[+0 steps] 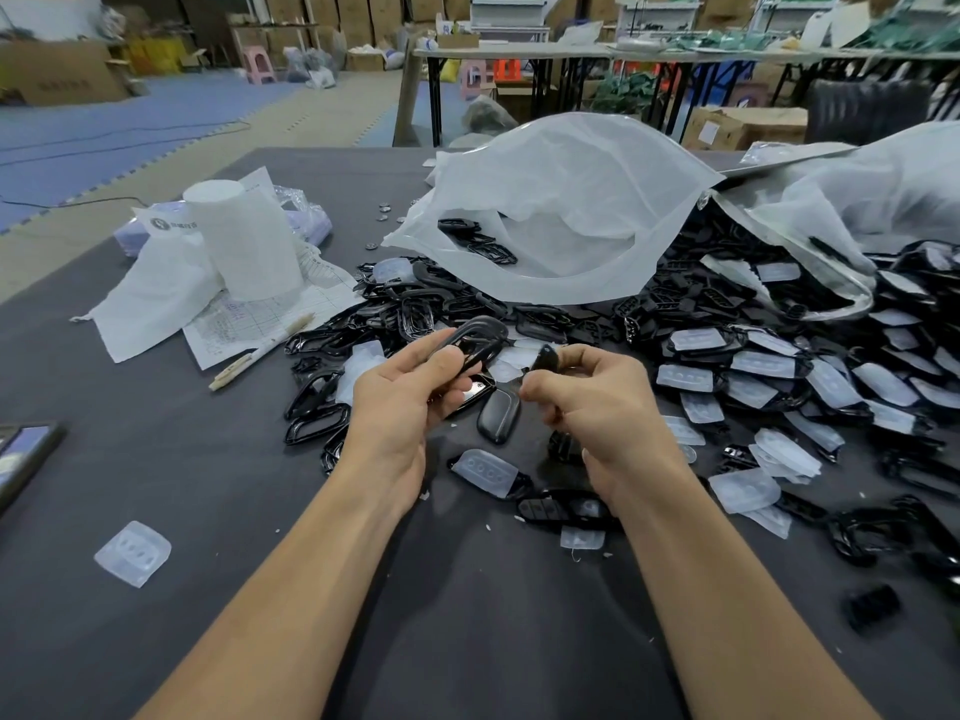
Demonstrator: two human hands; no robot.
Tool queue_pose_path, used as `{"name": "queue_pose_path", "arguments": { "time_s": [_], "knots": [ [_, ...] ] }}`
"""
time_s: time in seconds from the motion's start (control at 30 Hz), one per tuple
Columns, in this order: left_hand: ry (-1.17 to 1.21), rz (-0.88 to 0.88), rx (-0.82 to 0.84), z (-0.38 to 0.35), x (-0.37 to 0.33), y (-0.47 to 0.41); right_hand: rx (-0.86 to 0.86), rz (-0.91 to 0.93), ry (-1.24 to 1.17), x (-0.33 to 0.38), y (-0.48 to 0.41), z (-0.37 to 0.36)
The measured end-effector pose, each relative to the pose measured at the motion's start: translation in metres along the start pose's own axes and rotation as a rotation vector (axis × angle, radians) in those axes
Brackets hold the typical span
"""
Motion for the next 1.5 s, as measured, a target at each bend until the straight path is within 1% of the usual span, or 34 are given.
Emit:
{"name": "queue_pose_path", "arguments": {
  "time_s": [0.17,0.3,0.47,0.6,0.67,0.73,0.83,0.93,1.03,1.13,1.2,1.3,1.37,1.5],
  "knots": [
    [-0.029,-0.027,0.024,-0.002,-0.002,0.001,0.019,0.029,-0.055,0.007,0.001,-0.001],
    [-0.023,-0.016,0.046,-0.003,-0.002,0.001,0.031,0.003,-0.069,0.006,0.002,-0.002],
    [-0.017,-0.016,0.056,-0.004,-0.002,0.002,0.052,-0.006,-0.153,0.006,0.002,-0.004],
    [-0.142,-0.091,0.154,-0.013,-0.005,0.007,0.046,0.033,-0.125,0.005,0.001,-0.004],
    [-0.198,-0.121,0.177,-0.016,-0.005,0.009,0.046,0.055,-0.128,0.007,0.001,-0.003],
    [-0.240,-0.142,0.170,-0.017,-0.004,0.010,0.080,0.032,-0.175,0.005,0.003,-0.006],
    [-0.277,-0.191,0.130,-0.016,-0.007,0.010,0.179,-0.069,-0.278,-0.003,0.006,-0.019],
    [-0.349,-0.244,0.069,-0.010,-0.012,0.008,0.217,-0.160,-0.371,-0.009,0.007,-0.024],
    [-0.463,-0.298,0.080,-0.010,-0.014,0.010,0.275,-0.123,-0.233,-0.007,0.008,-0.029],
    [-0.547,-0.308,0.101,-0.015,-0.009,0.012,0.239,-0.115,-0.244,-0.008,0.009,-0.027],
    [-0.493,-0.289,0.063,-0.013,-0.009,0.012,0.222,-0.130,-0.298,-0.008,0.009,-0.027],
    [-0.327,-0.261,0.019,-0.008,-0.010,0.009,0.226,-0.151,-0.323,-0.011,0.009,-0.028],
    [-0.256,-0.234,0.023,-0.008,-0.009,0.009,0.213,-0.156,-0.311,-0.012,0.008,-0.027],
    [-0.211,-0.186,0.044,-0.011,-0.007,0.010,0.221,-0.191,-0.272,-0.016,0.004,-0.025]
  ]
}}
Point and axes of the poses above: each hand's wrist, its own y-axis away from the middle knuckle, its own z-axis out of the back of the hand, x = y × z, the point moved 9 cm from there along -y, towards the middle knuckle
